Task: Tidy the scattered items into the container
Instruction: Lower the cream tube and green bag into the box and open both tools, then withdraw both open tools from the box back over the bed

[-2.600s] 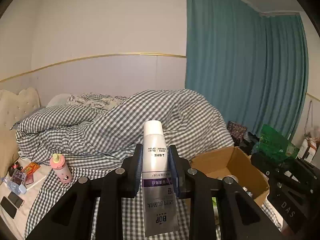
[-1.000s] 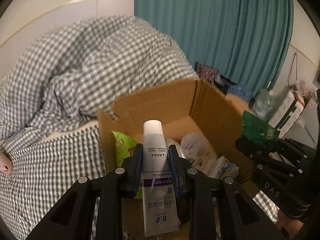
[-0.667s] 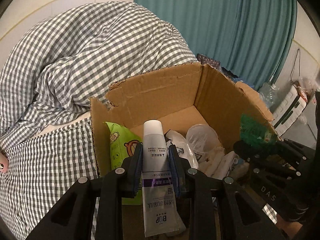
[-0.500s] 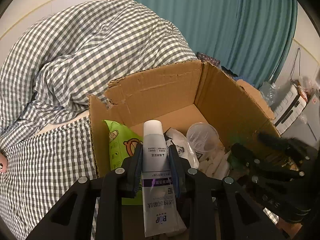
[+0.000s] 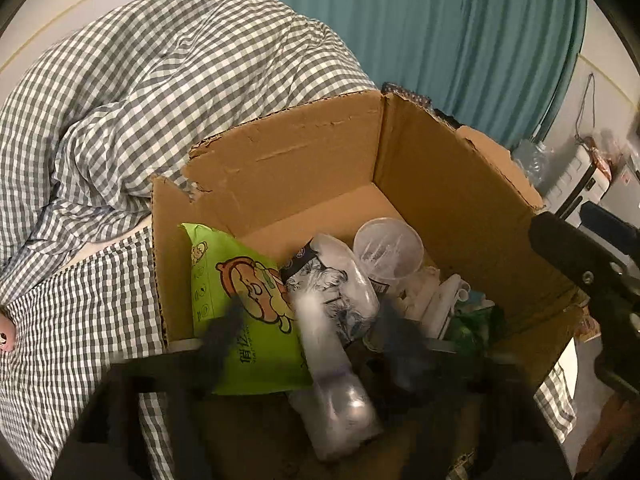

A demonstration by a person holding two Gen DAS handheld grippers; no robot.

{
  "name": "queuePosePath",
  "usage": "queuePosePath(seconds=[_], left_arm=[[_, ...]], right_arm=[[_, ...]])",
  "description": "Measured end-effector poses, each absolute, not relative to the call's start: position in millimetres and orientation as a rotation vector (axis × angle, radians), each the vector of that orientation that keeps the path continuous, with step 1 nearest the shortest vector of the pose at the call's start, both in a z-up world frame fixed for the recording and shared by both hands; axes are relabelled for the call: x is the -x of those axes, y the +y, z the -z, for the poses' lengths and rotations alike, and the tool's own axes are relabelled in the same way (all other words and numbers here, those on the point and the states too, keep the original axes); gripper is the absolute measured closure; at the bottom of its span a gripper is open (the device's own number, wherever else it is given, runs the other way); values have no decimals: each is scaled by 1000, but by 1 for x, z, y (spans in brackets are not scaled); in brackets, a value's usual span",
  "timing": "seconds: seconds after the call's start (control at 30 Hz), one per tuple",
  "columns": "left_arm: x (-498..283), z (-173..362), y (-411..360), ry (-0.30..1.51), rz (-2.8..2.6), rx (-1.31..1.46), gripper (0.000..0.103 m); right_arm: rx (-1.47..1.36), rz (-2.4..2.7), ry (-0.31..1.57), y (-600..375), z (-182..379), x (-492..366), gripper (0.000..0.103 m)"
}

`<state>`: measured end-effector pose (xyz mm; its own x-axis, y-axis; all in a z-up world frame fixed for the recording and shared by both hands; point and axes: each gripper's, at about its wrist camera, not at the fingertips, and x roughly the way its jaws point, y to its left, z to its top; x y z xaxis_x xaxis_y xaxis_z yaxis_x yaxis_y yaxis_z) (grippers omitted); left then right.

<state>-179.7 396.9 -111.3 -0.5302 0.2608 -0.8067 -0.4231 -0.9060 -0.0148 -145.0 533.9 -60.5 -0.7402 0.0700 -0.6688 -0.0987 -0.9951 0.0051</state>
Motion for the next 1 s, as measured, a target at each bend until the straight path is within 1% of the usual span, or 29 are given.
queuePosePath(seconds=[0.3,0.4,0.6,1.0], left_arm=[[169,91,389,259,-2474,1222,0],[161,83,386,258,-2489,1201,0],[142,61,373,288,-2501,1147,0],[100,1,293,219,-2636,1019,0]], right_arm=[[1046,-2840,72,536,44,131,13],[1029,-2835,67,535,37,125,9],[978,-2843,101,531,17,108,5],[896,-2926,92,477,-23,74,0]])
